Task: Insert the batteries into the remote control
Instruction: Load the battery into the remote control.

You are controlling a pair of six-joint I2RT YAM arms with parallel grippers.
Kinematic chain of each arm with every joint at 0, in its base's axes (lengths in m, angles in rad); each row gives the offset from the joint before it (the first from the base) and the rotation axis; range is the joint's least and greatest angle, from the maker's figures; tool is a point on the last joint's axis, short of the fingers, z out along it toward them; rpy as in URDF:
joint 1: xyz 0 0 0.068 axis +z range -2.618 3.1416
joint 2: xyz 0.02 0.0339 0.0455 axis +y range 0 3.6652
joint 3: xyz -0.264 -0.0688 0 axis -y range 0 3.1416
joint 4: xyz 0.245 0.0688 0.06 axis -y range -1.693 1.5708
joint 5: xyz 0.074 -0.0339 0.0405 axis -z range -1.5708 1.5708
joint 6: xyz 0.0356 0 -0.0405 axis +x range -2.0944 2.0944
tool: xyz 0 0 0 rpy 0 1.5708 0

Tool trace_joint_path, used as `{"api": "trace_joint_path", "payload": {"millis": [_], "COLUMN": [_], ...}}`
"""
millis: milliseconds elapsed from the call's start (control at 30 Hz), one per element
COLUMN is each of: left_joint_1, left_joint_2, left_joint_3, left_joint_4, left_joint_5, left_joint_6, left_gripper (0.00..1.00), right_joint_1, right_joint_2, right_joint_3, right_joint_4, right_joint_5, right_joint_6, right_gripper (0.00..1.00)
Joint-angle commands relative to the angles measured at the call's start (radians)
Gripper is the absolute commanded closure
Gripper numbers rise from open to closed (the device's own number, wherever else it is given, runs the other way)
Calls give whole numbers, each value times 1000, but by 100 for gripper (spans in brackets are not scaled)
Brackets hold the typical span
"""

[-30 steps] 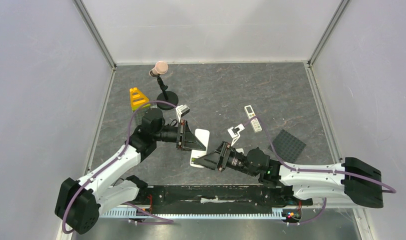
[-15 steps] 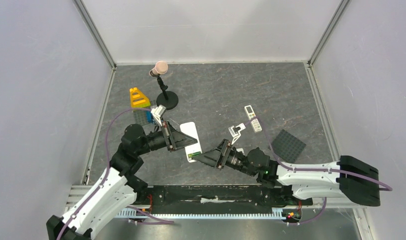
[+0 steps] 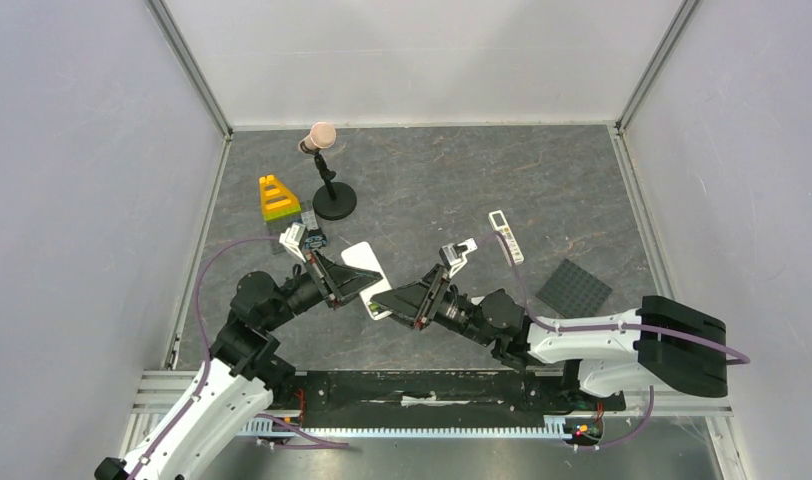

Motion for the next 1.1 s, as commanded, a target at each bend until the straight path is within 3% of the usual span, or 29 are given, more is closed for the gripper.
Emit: {"api": "trace_joint_path", "payload": {"millis": [0,367,500,567,667,733,1067], "left_joint_1": [-1,-2,-2,-1,-2,-2,-2], "left_joint_2": [-25,-77,-89,-94,-100,-92,36], "left_joint_3": [-5,-45,-49,-44,16,67,193], "left_joint_4": [38,36,36,33,-77,-158,-204], "left_joint_5": [-57,-92,-86,-74,-84,-93,73], "left_joint_6": [-69,-130,-127,-108,-19,59,214], "left_gripper": [98,95,84,71,54,48,45], "right_joint_1": [8,23,24,24,22,17,-73], "right_joint_2": [28,66,82,91,90,76,-59], "right_joint_3": [73,93,95,99,90,78,-22], "right_joint_4": [84,88,118,115,131,137,1], "right_joint_5": [37,93,92,81,57,30,-247], "right_joint_6": [17,41,44,46,51,49,40], "right_gripper": [30,70,87,93,98,100,100]}}
